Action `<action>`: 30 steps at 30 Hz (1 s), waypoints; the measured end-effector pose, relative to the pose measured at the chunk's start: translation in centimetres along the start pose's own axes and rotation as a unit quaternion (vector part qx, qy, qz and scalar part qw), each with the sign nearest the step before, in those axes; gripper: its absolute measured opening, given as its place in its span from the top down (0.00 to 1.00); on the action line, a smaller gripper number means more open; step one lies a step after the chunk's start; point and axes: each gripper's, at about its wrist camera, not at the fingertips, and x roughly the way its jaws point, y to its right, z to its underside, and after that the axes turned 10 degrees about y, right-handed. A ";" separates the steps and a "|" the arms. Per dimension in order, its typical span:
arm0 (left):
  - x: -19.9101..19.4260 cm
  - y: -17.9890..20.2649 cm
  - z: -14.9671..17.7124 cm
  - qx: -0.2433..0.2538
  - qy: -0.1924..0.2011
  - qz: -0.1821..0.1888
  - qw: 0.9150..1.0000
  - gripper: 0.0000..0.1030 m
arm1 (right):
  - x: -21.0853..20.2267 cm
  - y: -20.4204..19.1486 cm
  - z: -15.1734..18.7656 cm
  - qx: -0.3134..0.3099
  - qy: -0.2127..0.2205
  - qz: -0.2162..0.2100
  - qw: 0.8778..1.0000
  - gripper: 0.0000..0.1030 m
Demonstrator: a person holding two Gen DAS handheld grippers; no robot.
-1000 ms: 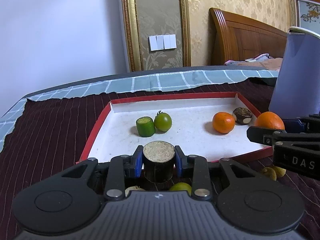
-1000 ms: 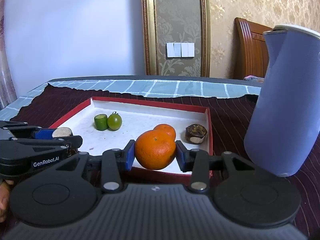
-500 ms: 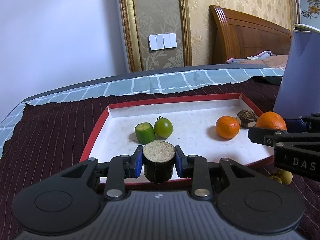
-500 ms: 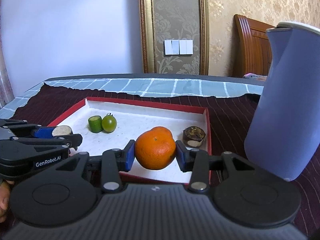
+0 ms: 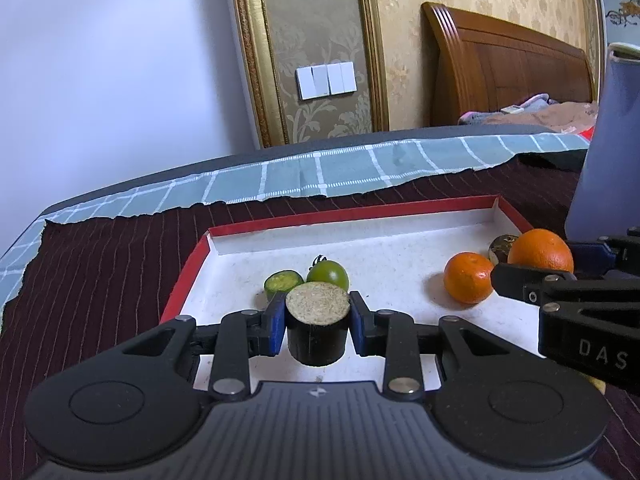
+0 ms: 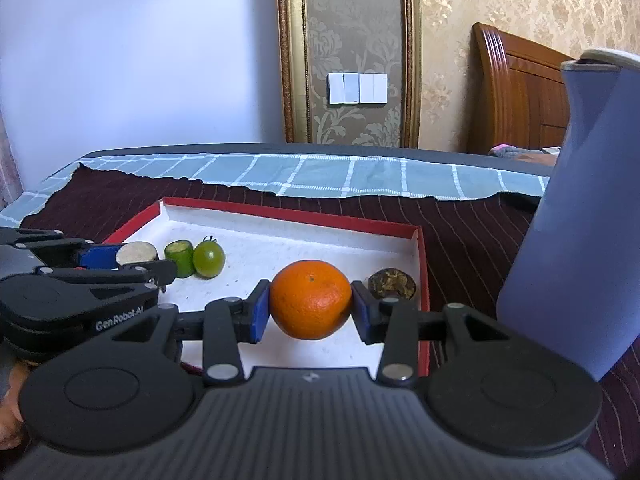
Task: Organize fruits
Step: 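Carry the cylinder piece in the left tool while the right tool carries the orange over the tray, then open the left tool to release the cylinder piece while the right tool releases the orange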
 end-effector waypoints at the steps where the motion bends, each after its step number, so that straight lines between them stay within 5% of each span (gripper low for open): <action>1: 0.2 0.0 0.0 0.001 -0.001 0.000 1.000 0.70 | 0.2 0.0 -0.1 -0.001 -0.001 0.001 1.000 0.61; 30: 5.2 0.0 -1.6 -0.004 -0.015 -0.005 1.000 0.70 | 5.9 1.5 -1.0 0.006 -0.039 0.032 0.999 0.61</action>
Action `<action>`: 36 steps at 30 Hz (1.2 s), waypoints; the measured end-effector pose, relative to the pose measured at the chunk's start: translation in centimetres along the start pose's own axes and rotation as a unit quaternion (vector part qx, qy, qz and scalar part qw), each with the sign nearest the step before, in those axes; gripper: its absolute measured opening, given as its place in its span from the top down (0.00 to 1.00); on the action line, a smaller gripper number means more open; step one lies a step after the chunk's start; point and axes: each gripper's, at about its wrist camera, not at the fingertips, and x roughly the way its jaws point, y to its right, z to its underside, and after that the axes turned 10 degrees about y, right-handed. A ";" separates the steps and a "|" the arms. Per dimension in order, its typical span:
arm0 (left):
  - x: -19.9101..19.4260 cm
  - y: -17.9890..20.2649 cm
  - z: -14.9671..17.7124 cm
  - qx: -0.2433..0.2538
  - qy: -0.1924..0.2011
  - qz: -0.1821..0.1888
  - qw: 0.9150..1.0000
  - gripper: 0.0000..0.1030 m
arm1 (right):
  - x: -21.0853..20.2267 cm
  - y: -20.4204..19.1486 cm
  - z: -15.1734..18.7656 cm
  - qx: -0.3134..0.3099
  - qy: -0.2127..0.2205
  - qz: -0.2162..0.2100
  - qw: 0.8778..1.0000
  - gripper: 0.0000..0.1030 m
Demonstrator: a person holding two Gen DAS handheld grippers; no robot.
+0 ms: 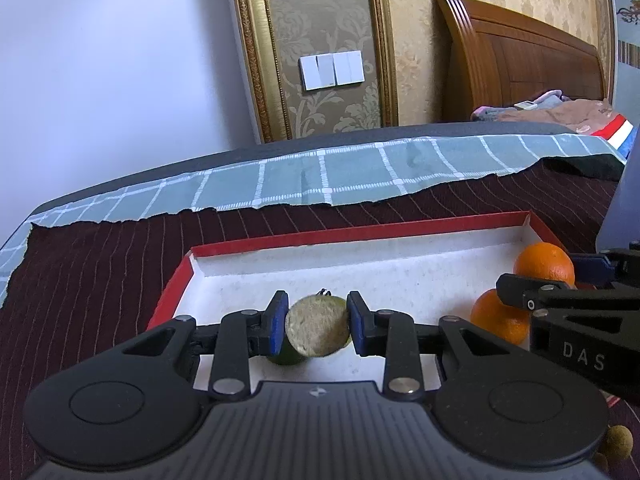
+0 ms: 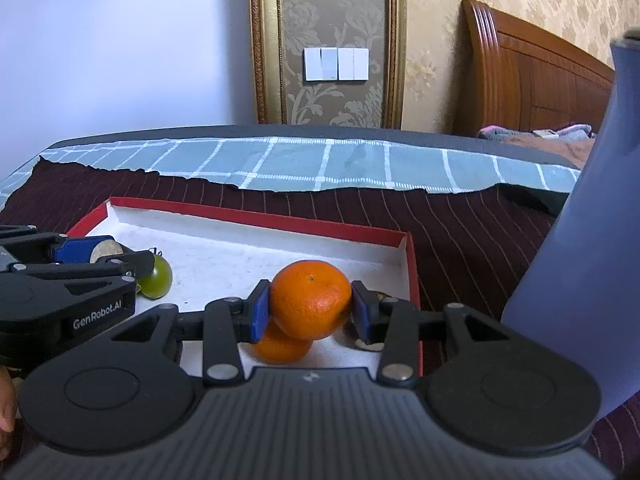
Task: Organize fruits
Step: 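Open the left tool to release the cylinder piece while the right tool releases the orange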
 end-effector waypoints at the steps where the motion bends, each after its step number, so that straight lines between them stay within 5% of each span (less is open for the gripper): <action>1: 0.1 0.0 0.0 0.001 0.000 0.000 1.000 0.70 | 0.1 0.1 0.0 0.004 -0.002 0.000 1.000 0.61; 32: 0.4 0.6 -0.8 -0.014 0.030 -0.002 0.999 0.70 | 3.1 1.3 -0.6 0.070 0.004 -0.001 0.998 0.61; 36: 0.6 0.0 -0.5 -0.025 0.037 -0.004 0.999 0.70 | 3.2 1.6 -0.4 0.074 0.015 0.001 0.997 0.51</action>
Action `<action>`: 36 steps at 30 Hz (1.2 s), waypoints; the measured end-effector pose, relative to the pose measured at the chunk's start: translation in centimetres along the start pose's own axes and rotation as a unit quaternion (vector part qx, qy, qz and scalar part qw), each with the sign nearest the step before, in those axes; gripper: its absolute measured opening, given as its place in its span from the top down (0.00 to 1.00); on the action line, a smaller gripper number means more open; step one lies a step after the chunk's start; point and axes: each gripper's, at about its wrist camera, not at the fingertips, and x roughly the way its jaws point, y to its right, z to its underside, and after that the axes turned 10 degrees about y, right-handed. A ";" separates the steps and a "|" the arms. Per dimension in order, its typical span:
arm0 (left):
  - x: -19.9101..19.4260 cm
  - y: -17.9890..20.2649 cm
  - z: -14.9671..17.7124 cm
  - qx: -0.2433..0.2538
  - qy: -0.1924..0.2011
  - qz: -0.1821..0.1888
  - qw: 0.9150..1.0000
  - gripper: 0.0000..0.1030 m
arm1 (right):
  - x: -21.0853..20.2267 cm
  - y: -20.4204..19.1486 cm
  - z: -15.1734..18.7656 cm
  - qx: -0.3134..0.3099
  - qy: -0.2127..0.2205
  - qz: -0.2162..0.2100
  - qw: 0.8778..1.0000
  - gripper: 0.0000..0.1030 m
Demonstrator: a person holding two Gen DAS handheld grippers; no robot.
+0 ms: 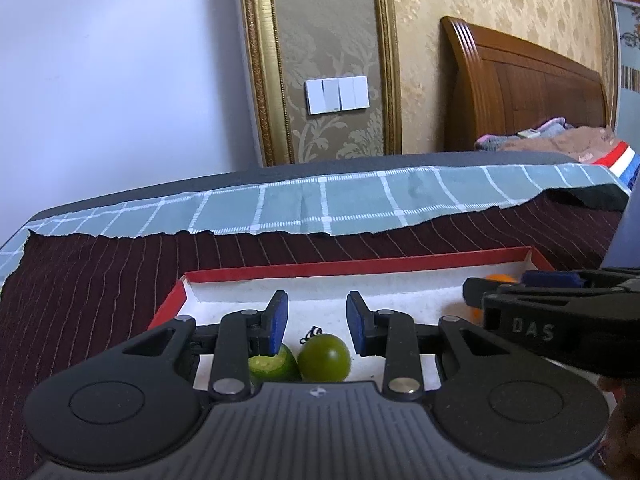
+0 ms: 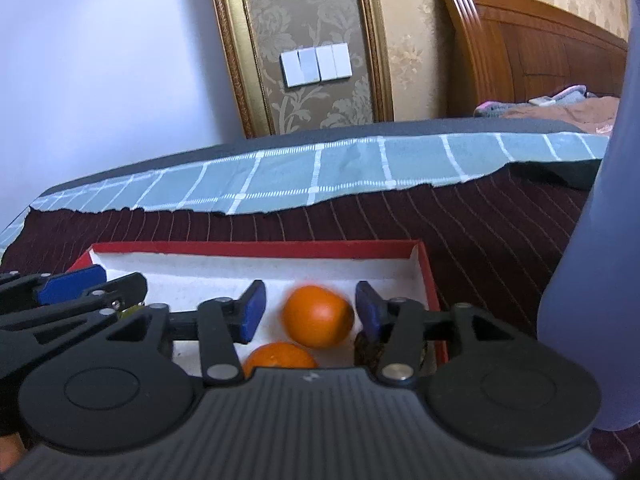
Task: Organize fruits
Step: 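Open the left tool to release the cylinder piece while the right tool releases the orange, then withdraw both tools from the tray toward the remaining loose fruit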
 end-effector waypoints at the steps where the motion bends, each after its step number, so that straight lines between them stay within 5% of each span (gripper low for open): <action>1: 0.1 -0.1 0.1 -0.003 0.000 0.000 1.000 0.70 | 0.0 0.0 -0.1 -0.002 0.003 0.002 1.000 0.49; 8: -0.8 0.0 1.0 0.025 0.012 -0.008 1.000 0.70 | -0.8 0.6 0.7 0.014 0.013 -0.023 1.000 0.49; 12: -2.4 -0.4 0.2 0.027 0.041 -0.021 0.999 0.69 | -2.7 0.7 0.4 0.019 0.047 -0.033 0.998 0.26; 14: -3.0 -0.8 -0.3 0.016 0.048 -0.019 0.999 0.68 | -3.4 0.5 0.2 0.013 0.066 -0.030 0.997 0.24; 16: -3.7 -1.3 -0.6 0.012 0.057 -0.018 0.998 0.40 | -3.5 0.4 0.1 0.006 0.068 -0.031 0.997 0.24; 18: -5.1 -2.0 -0.4 0.009 0.067 -0.029 0.997 0.27 | -3.7 0.5 0.0 0.012 0.065 -0.041 0.997 0.24; 29: -13.4 -4.6 5.6 0.001 0.090 -0.043 0.995 0.27 | -9.3 0.8 2.6 -0.039 0.114 -0.024 0.992 0.16; 36: -15.4 -4.3 8.9 0.011 0.083 -0.038 0.996 0.27 | -12.9 3.1 5.3 -0.007 0.112 -0.020 0.993 0.14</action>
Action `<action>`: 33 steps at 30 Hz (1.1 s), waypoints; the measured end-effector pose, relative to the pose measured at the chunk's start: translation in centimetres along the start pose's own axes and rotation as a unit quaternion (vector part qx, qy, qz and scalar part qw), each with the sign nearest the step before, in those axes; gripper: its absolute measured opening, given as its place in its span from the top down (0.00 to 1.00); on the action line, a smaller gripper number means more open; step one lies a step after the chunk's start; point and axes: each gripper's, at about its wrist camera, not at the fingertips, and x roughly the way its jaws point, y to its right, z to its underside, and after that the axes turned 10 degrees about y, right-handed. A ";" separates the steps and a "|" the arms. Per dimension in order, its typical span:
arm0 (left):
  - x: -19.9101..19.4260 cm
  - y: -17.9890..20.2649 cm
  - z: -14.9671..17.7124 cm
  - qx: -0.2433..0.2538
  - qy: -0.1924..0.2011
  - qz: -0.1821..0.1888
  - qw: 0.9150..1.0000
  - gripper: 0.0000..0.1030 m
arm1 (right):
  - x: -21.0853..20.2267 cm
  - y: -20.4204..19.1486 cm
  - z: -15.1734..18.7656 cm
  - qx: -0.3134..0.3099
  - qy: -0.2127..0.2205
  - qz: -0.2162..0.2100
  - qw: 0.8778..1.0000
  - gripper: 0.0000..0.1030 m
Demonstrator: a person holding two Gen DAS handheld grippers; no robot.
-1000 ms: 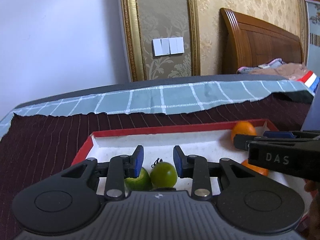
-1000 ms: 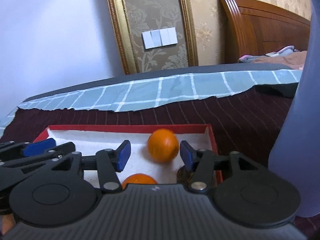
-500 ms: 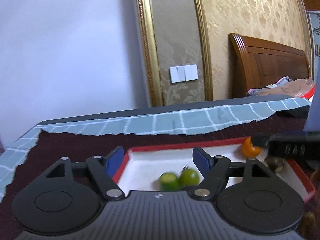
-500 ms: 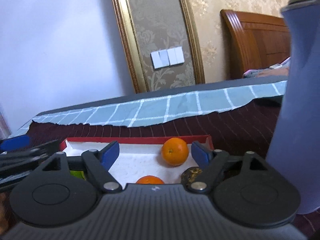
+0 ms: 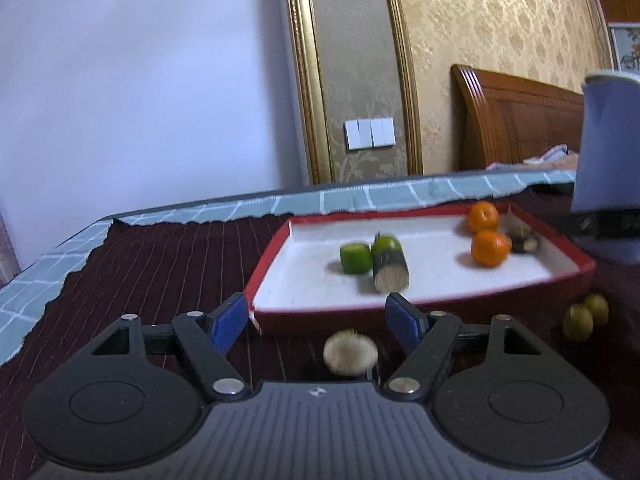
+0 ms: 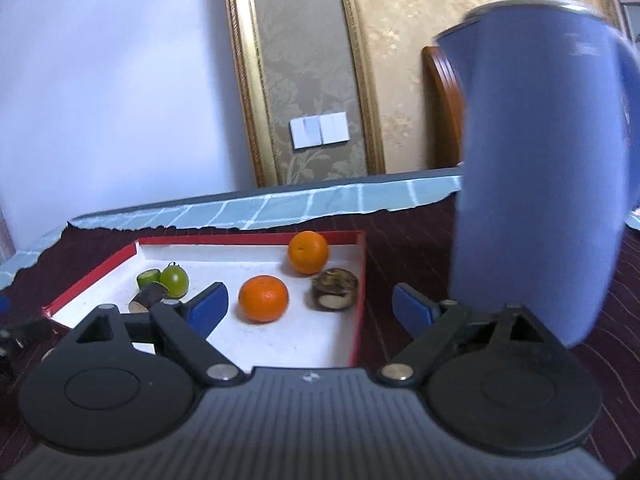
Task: Organize fruits
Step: 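Withdraw both tools from the tray toward the remaining loose fruit, then grasp the second dark cylinder piece with the left tool while the right tool grasps a brown round fruit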
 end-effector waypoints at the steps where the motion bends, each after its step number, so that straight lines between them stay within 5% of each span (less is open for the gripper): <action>1: -0.1 0.1 0.4 0.004 -0.004 0.000 1.000 0.27 | -0.9 0.2 0.2 0.003 0.001 0.000 1.000 0.14; 12: -0.2 -2.0 1.5 -0.007 -0.037 0.008 0.999 0.27 | -5.3 -0.8 2.2 -0.105 -0.033 0.020 0.994 0.16; 20: -0.8 -1.7 1.5 -0.003 -0.025 0.033 0.999 0.27 | -5.4 -0.5 3.4 -0.143 -0.071 0.017 0.987 0.19; 33: 0.5 -1.3 1.8 0.006 -0.061 0.029 0.998 0.27 | -2.8 -2.2 3.7 -0.176 -0.106 0.009 0.979 0.25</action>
